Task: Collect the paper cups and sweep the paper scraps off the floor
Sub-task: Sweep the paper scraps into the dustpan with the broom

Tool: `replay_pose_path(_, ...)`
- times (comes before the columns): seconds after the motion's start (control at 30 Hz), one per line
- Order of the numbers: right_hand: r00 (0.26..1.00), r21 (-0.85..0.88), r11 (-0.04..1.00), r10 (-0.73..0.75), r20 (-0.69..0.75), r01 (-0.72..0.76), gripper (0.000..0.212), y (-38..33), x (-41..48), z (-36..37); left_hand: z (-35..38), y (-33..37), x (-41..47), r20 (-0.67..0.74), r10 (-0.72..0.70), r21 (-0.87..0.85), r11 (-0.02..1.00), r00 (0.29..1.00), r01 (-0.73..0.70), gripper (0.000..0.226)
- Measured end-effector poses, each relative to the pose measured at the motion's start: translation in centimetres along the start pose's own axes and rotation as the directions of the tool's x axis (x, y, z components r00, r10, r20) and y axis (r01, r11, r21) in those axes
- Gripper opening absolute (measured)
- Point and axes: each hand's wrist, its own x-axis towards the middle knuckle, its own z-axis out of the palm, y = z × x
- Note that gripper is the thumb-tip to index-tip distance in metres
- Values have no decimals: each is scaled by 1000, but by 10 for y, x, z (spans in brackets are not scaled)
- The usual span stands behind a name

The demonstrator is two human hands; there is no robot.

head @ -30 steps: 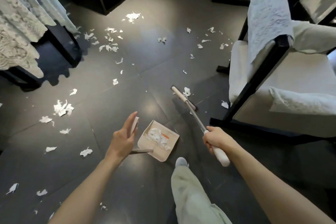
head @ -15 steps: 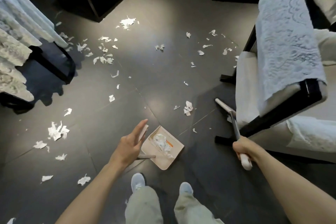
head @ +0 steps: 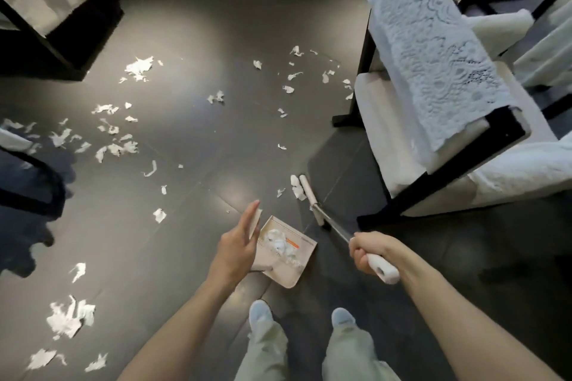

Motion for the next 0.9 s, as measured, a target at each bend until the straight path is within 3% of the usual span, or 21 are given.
replay_pose_path(0.17,1000,87,996,11,14,-12,18,-4,-14,6,-25,-11,11,40,32,14,999,999,-33,47)
replay_pose_path(0.27,999,55,998,-23,-25,24,16,-9,-17,16,-42,-19,23,48,22,23,999,999,-23,48)
replay_pose_path(0.37,985,-82,988,-139,-102,131,61,-19,-11,23,-56,-27,32,24,26,30,999,999,-27,48)
replay_pose_path(0.43,976,-140,978,-175,-131,156,68,-32,-6,26,-62,-32,38,15,23,26,999,1000,-24,48)
replay_pose_path(0.57,962,-309,939,-214,-168,154,72,-54,17,35,-65,-32,53,16,44,51,998,999,-45,48)
replay_pose_path(0.67,963,-563,816,-240,-124,130,76,-54,25,53,-60,-26,59,7,81,55,995,997,-81,48)
replay_pose_path(0.8,984,-736,669,-175,-23,102,70,-43,8,90,-58,-17,71,-9,67,38,997,998,-67,48)
replay_pose_path(0.83,990,-726,680,-142,7,103,65,-41,0,97,-58,-16,74,-4,64,38,997,998,-64,49)
replay_pose_path(0.9,997,-595,800,-60,48,77,59,-43,-15,100,-57,-14,80,7,68,37,997,998,-68,49)
